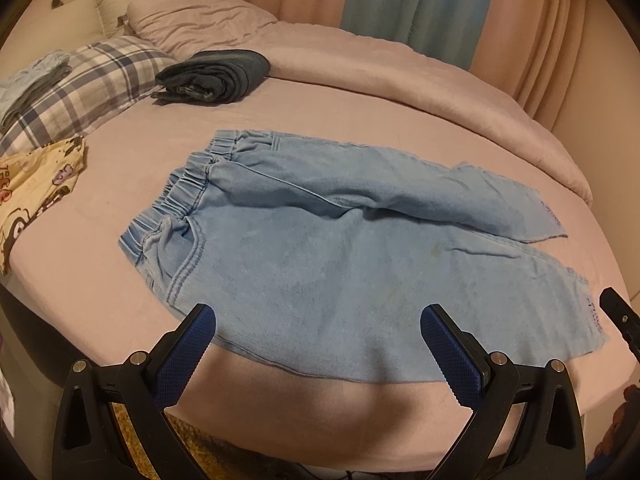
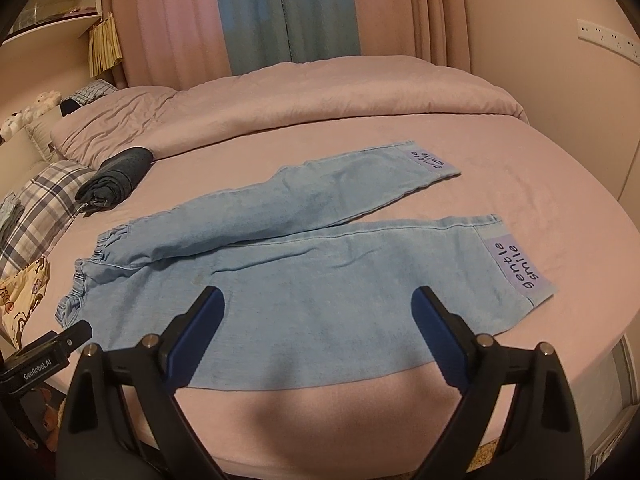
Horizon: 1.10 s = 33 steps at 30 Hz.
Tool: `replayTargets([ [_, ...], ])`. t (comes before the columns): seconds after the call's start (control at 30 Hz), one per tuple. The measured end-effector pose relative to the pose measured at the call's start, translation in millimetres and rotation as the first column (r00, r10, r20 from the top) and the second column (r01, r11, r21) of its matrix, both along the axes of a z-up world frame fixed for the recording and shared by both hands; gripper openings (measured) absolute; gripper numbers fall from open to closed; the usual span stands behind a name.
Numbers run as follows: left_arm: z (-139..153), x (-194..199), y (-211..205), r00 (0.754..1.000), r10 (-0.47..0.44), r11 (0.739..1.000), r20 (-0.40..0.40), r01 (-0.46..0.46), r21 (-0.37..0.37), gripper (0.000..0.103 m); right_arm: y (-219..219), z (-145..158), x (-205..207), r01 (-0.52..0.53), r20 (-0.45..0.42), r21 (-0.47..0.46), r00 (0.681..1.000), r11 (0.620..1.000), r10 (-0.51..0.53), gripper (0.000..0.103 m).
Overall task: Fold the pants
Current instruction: 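Move both grippers toward the light blue jeans lying flat on the bed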
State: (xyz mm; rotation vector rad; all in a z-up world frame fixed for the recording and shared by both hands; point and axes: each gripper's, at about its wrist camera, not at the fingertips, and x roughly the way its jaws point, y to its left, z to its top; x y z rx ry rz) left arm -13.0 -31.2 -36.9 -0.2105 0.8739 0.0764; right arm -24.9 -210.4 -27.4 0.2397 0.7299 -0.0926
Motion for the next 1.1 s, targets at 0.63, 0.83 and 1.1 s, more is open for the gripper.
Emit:
replayTargets([
  [0.63,-3.3,1.1,2.5,1.0,-0.001,1.0,-0.009,0.001,-0.007,0.103,-1.9,-5.6,2.7,-0.005,-0.015,0.009,1.0,1.0,0.005,0.092],
  [0.83,-4.3,1.8,4.2,1.0,0.004,1.0,-0.019,-0.004,-0.007,0.102,-0.9,-4.4,3.5,-0.012,-0.018,0.008,1.0,1.0,0.013,0.092],
  [1.1,-5.3,2.6,4.6,1.0,0.004,1.0,-0.023,-0.004,-0.011,0.102,-0.5,-6.8,4.7,-0.011,-0.03,0.01,0.999,1.0,0.011,0.092],
])
